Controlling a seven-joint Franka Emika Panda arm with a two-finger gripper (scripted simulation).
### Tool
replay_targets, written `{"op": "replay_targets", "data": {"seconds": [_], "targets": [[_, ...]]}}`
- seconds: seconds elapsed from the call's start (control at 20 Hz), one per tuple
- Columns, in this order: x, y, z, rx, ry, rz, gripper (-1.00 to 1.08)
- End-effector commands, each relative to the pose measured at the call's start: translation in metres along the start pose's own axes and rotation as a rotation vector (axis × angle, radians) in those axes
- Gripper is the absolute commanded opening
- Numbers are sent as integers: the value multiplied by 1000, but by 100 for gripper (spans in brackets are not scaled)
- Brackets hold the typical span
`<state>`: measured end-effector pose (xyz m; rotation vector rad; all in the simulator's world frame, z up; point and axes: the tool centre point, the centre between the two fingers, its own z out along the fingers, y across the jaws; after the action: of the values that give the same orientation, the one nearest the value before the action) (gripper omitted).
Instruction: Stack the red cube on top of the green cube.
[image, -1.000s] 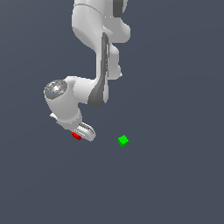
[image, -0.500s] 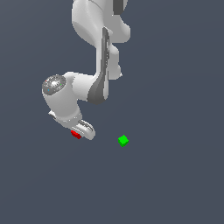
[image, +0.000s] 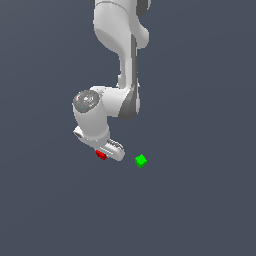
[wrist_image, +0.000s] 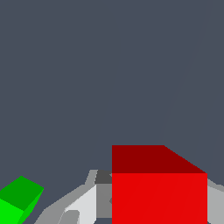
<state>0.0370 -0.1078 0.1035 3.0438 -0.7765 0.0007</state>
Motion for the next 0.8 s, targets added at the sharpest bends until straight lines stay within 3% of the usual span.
{"op": "replay_targets", "data": {"seconds": [0.0,0.4,0.75], "targets": [[-14,-24,6,1,0,-2,-100],[-58,-105,30,1,-1,-2,-100],[-78,-145,41,1,-1,-2,-100]]}}
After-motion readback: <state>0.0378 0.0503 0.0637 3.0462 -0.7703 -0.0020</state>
